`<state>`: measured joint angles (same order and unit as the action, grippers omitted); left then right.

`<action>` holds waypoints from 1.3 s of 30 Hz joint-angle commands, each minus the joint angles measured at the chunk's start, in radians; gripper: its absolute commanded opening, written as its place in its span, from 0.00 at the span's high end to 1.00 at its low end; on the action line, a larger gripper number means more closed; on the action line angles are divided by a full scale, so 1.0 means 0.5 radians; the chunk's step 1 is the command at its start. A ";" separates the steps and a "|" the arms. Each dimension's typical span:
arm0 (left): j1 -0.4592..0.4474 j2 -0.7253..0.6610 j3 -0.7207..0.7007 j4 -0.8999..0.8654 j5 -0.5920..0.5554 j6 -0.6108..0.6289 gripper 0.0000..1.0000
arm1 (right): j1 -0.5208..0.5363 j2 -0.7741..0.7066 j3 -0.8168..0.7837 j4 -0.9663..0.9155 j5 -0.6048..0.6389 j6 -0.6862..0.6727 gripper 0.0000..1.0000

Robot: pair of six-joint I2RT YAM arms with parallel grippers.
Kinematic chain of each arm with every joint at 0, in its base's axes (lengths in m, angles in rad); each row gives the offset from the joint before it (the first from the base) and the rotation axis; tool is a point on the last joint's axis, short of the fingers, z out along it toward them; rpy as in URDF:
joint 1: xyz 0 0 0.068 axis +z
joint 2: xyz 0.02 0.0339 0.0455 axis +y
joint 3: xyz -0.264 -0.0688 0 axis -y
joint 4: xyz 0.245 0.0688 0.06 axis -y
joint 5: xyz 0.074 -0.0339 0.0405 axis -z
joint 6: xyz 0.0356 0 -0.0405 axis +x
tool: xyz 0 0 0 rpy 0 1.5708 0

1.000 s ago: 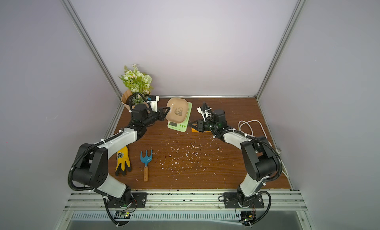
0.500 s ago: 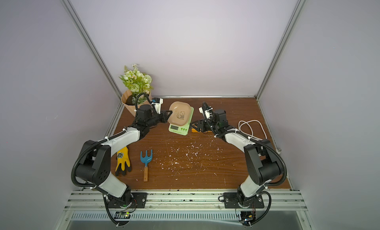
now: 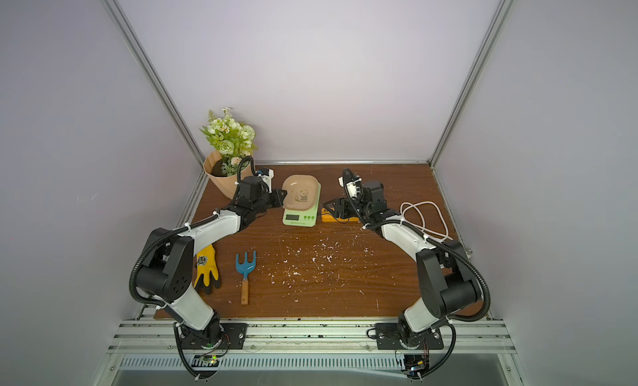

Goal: Charge the electronic scale
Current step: Insert the charging cable into the electronic scale, then place the electronic scale at the center of the board.

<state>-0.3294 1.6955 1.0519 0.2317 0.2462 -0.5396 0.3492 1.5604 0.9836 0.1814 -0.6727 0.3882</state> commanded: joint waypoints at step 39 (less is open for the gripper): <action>-0.183 0.215 0.346 -0.607 -0.518 -0.313 1.00 | -0.448 -0.363 0.317 -0.102 0.456 0.176 0.42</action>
<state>-0.4042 1.7939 1.1793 -0.0696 0.0082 -0.6514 0.1329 1.3895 1.1107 0.1143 -0.4500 0.4564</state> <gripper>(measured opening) 0.068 0.583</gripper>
